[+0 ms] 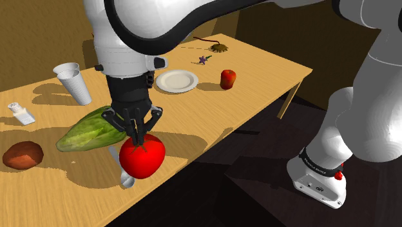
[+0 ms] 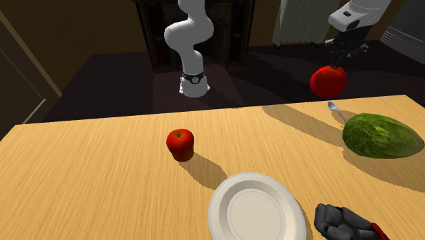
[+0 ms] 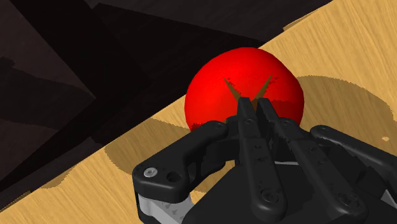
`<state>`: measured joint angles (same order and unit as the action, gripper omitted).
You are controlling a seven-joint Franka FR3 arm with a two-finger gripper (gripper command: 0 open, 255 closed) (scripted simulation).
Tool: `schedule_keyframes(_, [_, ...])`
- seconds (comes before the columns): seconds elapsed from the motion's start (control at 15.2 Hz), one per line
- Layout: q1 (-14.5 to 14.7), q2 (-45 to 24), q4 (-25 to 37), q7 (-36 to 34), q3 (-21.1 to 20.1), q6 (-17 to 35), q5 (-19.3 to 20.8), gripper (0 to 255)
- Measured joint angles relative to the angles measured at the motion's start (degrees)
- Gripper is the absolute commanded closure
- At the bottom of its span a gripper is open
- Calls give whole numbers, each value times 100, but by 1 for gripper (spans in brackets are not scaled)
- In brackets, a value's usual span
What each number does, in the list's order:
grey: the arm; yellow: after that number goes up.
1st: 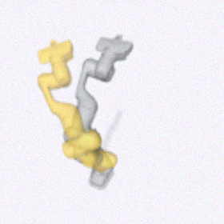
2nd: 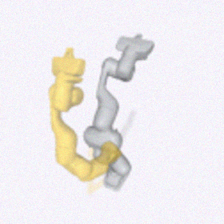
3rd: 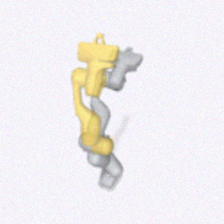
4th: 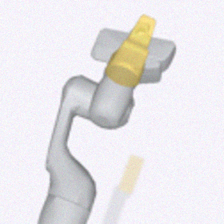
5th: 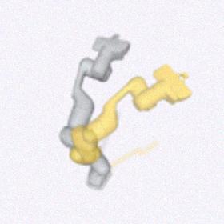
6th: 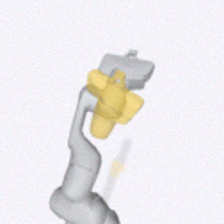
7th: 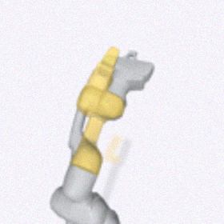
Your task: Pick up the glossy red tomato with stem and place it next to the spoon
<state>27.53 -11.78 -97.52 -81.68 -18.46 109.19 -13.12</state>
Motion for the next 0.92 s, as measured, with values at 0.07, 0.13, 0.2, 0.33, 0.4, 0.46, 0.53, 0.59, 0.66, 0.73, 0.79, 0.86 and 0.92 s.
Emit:
schedule_keyframes(0.07, [3, -10, -77, 16, -1, 84, -4, 255])
schedule_keyframes(0.13, [3, -2, -154, 33, -2, 151, -12, 255])
schedule_keyframes(0.2, [3, -8, -223, 51, -2, 225, -17, 255])
schedule_keyframes(0.33, [4, -46, -346, 89, 1, 381, -19, 255])
schedule_keyframes(0.4, [11, -55, -407, 96, -3, 451, -22, 255])
schedule_keyframes(0.46, [10, -66, -447, 110, -2, 500, -24, 255])
schedule_keyframes(0.53, [15, -102, -472, 119, -1, 561, -18, 255])
schedule_keyframes(0.59, [16, -113, -563, 143, -2, 659, -26, 255])
schedule_keyframes(0.66, [18, -141, -574, 149, 0, 694, -21, 255])
schedule_keyframes(0.73, [20, -152, -581, 150, 0, 713, -19, 255])
schedule_keyframes(0.79, [22, -159, -581, 150, 0, 721, -17, 255])
schedule_keyframes(0.86, [23, -161, -581, 150, 0, 724, -16, 255])
schedule_keyframes(0.92, [23, -163, -582, 150, 0, 727, -16, 255])
